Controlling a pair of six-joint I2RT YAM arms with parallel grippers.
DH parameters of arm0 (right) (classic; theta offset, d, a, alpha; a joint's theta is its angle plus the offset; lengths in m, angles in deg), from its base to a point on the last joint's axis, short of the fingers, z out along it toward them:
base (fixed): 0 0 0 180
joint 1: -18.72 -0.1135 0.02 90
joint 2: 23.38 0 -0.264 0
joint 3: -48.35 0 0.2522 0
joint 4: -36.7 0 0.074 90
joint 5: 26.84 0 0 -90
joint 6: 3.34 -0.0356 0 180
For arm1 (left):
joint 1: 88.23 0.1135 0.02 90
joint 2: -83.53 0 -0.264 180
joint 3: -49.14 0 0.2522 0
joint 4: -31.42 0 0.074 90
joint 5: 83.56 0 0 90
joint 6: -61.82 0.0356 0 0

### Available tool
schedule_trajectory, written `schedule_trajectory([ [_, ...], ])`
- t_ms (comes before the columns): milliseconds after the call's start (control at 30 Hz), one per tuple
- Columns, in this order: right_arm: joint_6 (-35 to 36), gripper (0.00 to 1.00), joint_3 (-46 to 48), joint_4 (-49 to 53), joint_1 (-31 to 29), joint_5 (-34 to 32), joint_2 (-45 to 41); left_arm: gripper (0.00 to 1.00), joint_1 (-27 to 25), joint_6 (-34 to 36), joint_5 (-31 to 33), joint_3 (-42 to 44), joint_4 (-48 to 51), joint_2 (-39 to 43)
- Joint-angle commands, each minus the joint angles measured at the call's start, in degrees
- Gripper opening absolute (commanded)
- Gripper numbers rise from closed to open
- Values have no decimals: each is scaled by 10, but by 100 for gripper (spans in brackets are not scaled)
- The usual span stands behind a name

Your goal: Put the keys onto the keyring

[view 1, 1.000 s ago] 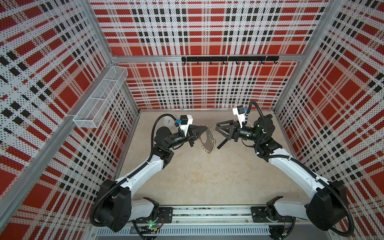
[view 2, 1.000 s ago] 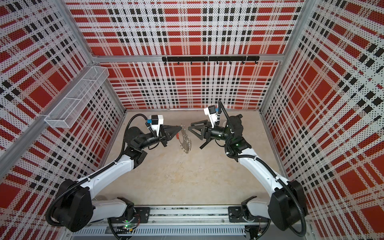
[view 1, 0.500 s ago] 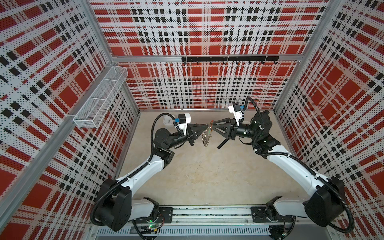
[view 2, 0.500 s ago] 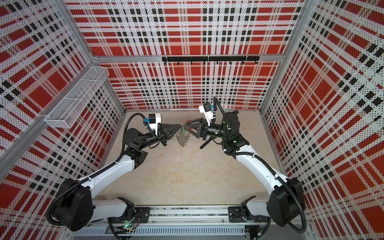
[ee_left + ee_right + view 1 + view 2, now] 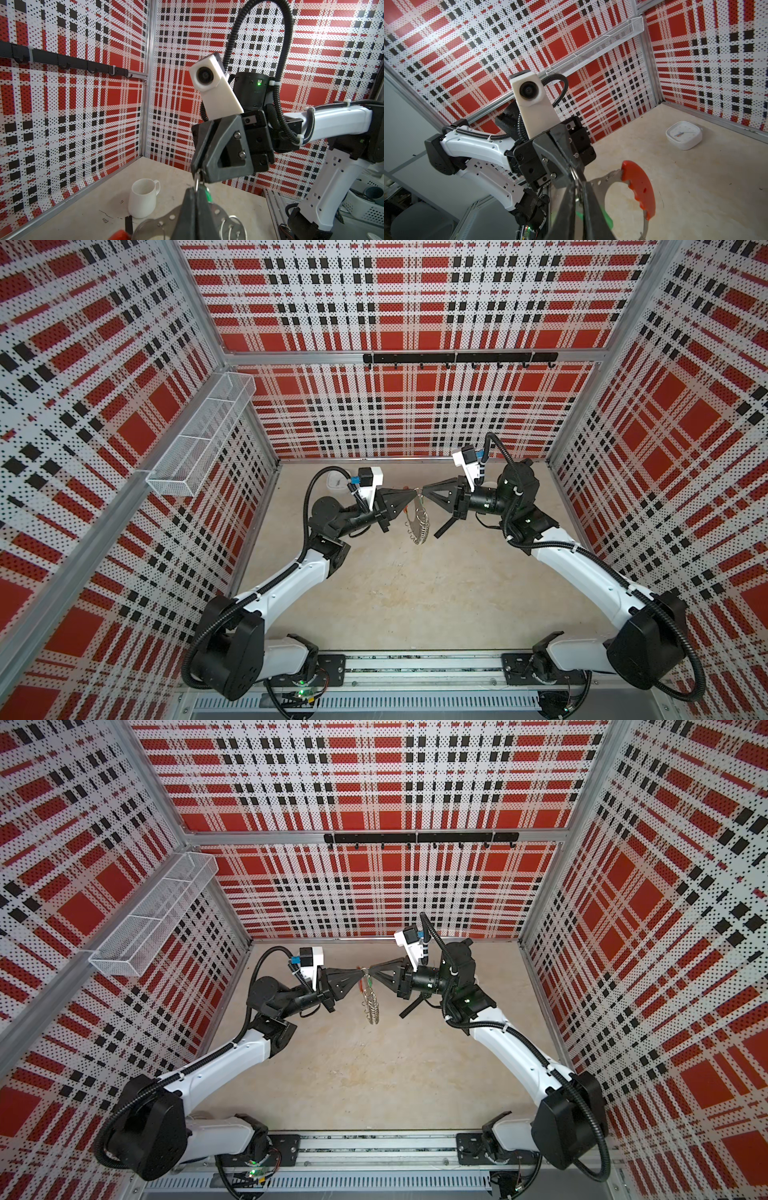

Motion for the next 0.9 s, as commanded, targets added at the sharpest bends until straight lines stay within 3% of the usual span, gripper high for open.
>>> schedule_trajectory([
  [0, 12, 0, -13, 5, -5, -3, -5, 0, -3, -6, 4, -21, -29, -2],
  [333, 28, 0, -14, 106, -1, -58, -1, 0, -10, -5, 40, -6, -72, -1],
  [667, -79, 0, 27, 13, -6, -32, 6, 0, -33, -60, 79, 31, -210, -35],
  [700, -74, 8, 26, 25, -6, -43, 5, 0, -34, -73, 83, 36, -232, -38],
  [733, -58, 31, 25, 50, -6, -69, 0, 0, -33, -83, 86, 42, -250, -39],
  [767, -41, 43, 22, 80, -6, -109, -5, 0, -33, -89, 90, 46, -260, -41],
  [867, 9, 61, 34, 141, -7, -280, -35, 0, -34, -93, 94, 54, -268, -43],
])
